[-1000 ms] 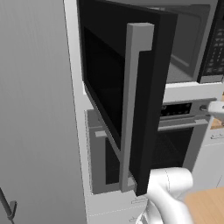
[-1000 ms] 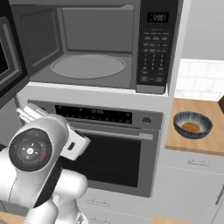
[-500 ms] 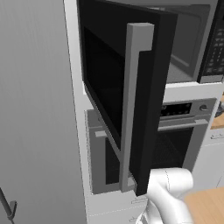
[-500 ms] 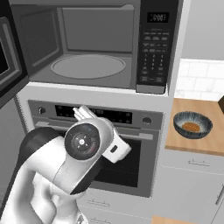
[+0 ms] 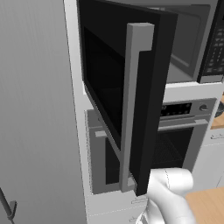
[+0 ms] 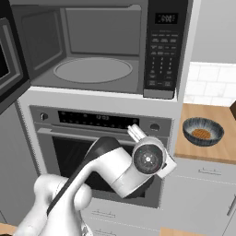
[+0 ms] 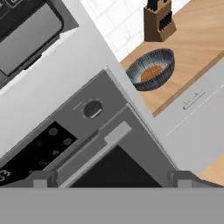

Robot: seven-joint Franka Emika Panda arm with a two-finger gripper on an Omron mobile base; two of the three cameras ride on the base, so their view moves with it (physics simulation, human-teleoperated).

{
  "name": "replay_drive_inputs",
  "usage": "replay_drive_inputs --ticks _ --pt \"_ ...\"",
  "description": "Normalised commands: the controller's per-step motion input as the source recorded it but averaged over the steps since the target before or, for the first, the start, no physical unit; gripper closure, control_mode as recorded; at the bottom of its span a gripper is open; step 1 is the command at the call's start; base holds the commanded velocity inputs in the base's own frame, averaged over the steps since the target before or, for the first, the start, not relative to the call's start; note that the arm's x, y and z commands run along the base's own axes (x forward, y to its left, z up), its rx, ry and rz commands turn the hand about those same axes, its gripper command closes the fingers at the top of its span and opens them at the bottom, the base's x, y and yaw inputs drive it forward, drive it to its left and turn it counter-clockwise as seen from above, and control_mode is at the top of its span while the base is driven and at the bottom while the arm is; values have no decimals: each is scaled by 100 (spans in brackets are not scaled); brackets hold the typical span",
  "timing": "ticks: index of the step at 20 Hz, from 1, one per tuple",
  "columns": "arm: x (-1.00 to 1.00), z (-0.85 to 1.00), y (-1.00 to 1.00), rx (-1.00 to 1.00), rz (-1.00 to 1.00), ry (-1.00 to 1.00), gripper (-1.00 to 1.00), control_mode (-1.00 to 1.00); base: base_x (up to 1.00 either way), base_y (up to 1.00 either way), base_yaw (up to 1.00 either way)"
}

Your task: Open the microwave, place the bowl with waffle inside the microwave, then close the microwave door and turn it on.

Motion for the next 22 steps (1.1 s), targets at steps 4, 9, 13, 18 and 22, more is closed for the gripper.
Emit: replay_drive_inputs --ticks 4,9,13,18,22 --pt "60 -59 -100 11 0 1 -100 -100 0 0 0" --pt "41 -53 -100 13 0 0 -100 -100 0 0 0" --pt "34 -45 -100 10 0 0 -100 -100 0 0 0" --pt "15 -21 -74 2 0 0 -100 -100 0 0 0" --pt "0 0 0 0 0 0 -100 -100 0 0 0"
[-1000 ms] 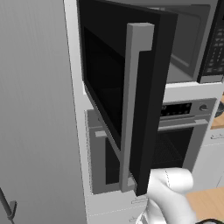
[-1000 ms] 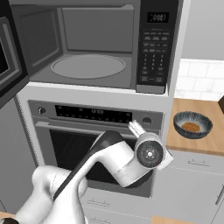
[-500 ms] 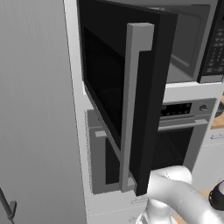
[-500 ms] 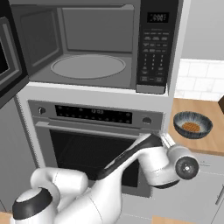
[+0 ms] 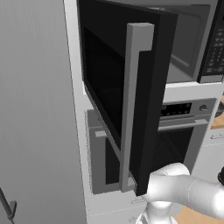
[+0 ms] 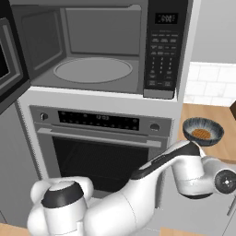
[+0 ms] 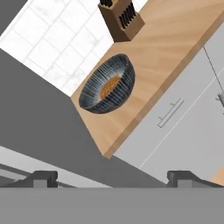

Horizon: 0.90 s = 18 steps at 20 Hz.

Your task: Open the microwave, place the bowl with waffle inside the microwave, then close the microwave door and turn it on.

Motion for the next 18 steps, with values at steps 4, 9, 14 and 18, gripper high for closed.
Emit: replay_drive_inputs --ticks 4,9,14,18 --pt "0 0 0 0 0 0 -100 -100 0 0 0" --pt "25 -6 0 0 2 0 -100 -100 0 0 0" --pt "40 -9 -4 0 5 0 -100 -100 0 0 0" --pt "38 -6 -13 1 3 1 -100 -100 0 0 0"
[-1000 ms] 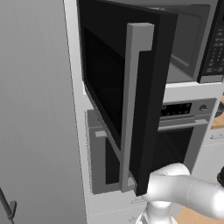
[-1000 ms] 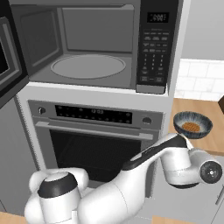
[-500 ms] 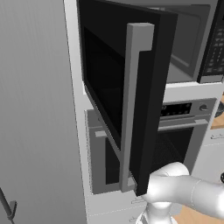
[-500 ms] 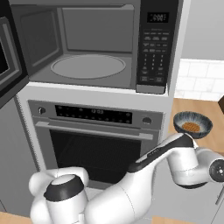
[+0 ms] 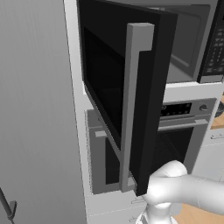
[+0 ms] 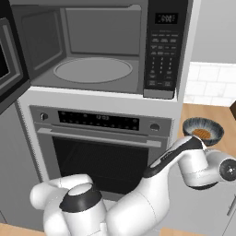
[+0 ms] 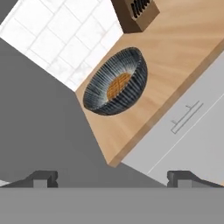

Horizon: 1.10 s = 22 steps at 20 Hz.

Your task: Open the microwave, place the bowl with waffle inside the microwave, then close the microwave door and turn it on.

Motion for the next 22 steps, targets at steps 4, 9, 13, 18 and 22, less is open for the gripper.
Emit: replay_drive_inputs --ticks 4,9,13,18,22 --pt "32 -6 -18 7 1 3 -100 -100 0 0 0" --pt "27 0 -11 13 2 10 -100 -100 0 0 0" --pt "29 0 -9 12 2 8 -100 -100 0 0 0" --pt "17 -9 -2 4 0 1 -100 -100 0 0 0" --pt "21 -9 0 2 0 4 -100 -100 0 0 0"
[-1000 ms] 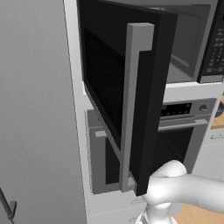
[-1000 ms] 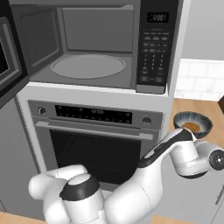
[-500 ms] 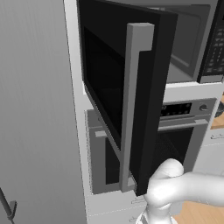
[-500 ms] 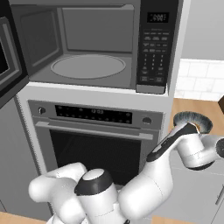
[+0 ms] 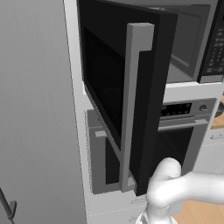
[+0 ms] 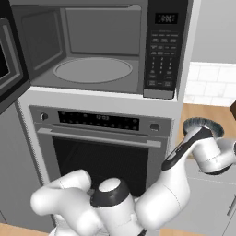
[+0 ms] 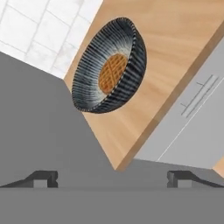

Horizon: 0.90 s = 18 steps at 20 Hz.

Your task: Open the microwave, place the bowl with waffle inside the microwave, then close the microwave door and turn it on.

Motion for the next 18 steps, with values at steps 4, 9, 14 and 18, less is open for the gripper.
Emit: replay_drive_inputs --ticks 4,9,14,18 --pt "21 0 0 2 -1 18 -100 -100 0 0 0" --pt "12 0 -8 6 -2 16 -100 -100 0 0 0" --pt "14 -4 -25 21 -3 10 -100 -100 0 0 0" --pt "23 0 -28 24 -5 13 -100 -100 0 0 0"
